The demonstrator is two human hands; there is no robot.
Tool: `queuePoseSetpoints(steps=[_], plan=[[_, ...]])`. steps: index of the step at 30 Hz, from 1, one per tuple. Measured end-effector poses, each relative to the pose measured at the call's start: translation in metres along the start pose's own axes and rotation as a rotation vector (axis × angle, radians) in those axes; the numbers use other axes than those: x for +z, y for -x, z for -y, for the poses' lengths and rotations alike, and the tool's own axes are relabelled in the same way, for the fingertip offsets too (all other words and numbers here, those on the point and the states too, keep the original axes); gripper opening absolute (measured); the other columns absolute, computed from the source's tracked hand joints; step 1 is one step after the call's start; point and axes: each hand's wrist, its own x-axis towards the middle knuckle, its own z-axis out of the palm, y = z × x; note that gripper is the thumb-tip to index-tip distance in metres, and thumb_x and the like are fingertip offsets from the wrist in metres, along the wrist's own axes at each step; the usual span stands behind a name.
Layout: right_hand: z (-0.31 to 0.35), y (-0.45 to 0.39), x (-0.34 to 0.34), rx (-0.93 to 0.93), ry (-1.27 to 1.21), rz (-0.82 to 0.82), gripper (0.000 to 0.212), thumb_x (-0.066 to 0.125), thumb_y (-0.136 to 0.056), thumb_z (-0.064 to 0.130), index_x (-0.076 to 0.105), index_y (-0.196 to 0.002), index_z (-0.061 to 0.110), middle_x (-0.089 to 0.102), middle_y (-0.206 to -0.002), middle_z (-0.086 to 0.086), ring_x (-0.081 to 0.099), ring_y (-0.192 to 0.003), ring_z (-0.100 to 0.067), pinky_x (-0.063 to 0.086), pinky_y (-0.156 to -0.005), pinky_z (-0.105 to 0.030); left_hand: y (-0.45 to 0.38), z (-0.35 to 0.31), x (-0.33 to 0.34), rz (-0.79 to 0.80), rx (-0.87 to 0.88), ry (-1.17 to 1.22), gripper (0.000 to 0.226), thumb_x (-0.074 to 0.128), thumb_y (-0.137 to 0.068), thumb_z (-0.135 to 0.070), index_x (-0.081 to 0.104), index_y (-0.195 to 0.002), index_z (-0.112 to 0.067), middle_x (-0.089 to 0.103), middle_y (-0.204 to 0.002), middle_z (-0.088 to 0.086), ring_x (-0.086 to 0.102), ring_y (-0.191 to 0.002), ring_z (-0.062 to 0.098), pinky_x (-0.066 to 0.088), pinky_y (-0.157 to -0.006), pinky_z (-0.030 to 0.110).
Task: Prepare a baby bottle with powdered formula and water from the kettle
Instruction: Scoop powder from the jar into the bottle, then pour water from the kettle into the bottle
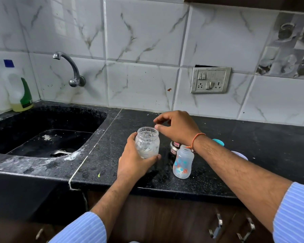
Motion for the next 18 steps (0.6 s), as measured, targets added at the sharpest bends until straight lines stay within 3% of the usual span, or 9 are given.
queuePoseSetpoints(steps=[3,5,8,10,12,15,18], plan=[[-0.015,0.008,-0.014,0.036,-0.013,-0.070,0.016,0.080,-0.090,0.038,0.084,-0.106,0.035,0.071,-0.086,0.029,0.059,-0.080,0.018,0.042,-0.072,-0.007,-0.001,0.003,0.003,-0.033,0.027,-0.030,0.128,0.097,-0.065,-0.068,0.027,-0.166,-0.031,0.040,-0.166,-0.006,0.044,-0.152,0.018,0.043,-0.125,0.051],[-0.026,0.014,-0.024,0.077,-0.020,-0.093,0.012,0.079,-0.091,0.037,0.084,-0.101,0.035,0.070,-0.080,0.030,0.062,-0.077,0.017,0.041,-0.067,-0.006,0.001,0.001,0.004,-0.093,0.081,-0.125,0.122,0.093,-0.074,-0.064,0.028,-0.170,-0.023,0.021,-0.178,0.002,0.023,-0.165,0.029,0.027,-0.133,0.054],[-0.047,0.024,-0.037,0.171,-0.047,-0.099,0.008,0.079,-0.091,0.037,0.083,-0.084,0.039,0.071,-0.070,0.035,0.067,-0.074,0.016,0.040,-0.058,0.000,0.013,-0.006,0.003,-0.224,0.195,-0.173,0.111,0.085,-0.082,-0.064,0.031,-0.171,-0.028,0.004,-0.184,-0.005,0.010,-0.166,0.034,0.021,-0.127,0.060],[-0.061,0.034,-0.043,0.230,-0.058,-0.116,0.017,0.077,-0.092,0.036,0.079,-0.076,0.041,0.070,-0.071,0.040,0.067,-0.076,0.017,0.043,-0.058,-0.003,0.023,-0.011,0.003,-0.279,0.386,-0.154,0.098,0.078,-0.085,-0.060,0.036,-0.168,-0.030,0.011,-0.183,-0.008,0.019,-0.165,0.032,0.021,-0.125,0.054],[-0.075,0.043,-0.045,0.283,-0.070,-0.152,0.022,0.075,-0.093,0.034,0.078,-0.073,0.040,0.072,-0.073,0.037,0.068,-0.075,0.014,0.049,-0.063,-0.012,0.030,-0.013,0.007,-0.275,0.531,-0.168,0.087,0.075,-0.087,-0.056,0.043,-0.164,-0.029,0.030,-0.177,-0.009,0.037,-0.157,0.025,0.031,-0.123,0.047],[-0.093,0.058,-0.044,0.379,-0.120,-0.225,0.013,0.075,-0.094,0.034,0.079,-0.083,0.040,0.074,-0.079,0.030,0.068,-0.064,0.005,0.059,-0.067,-0.023,0.037,-0.020,0.020,-0.151,0.540,-0.119,0.076,0.075,-0.090,-0.054,0.051,-0.156,-0.024,0.054,-0.153,-0.013,0.054,-0.139,0.009,0.048,-0.112,0.041],[-0.105,0.070,-0.037,0.461,-0.172,-0.259,0.011,0.074,-0.094,0.036,0.080,-0.104,0.035,0.074,-0.095,0.025,0.067,-0.050,-0.003,0.060,-0.049,-0.027,0.038,-0.029,0.032,0.036,0.490,-0.100,0.082,0.077,-0.087,-0.060,0.049,-0.156,-0.025,0.055,-0.141,-0.018,0.053,-0.116,-0.013,0.045,-0.102,0.015]])
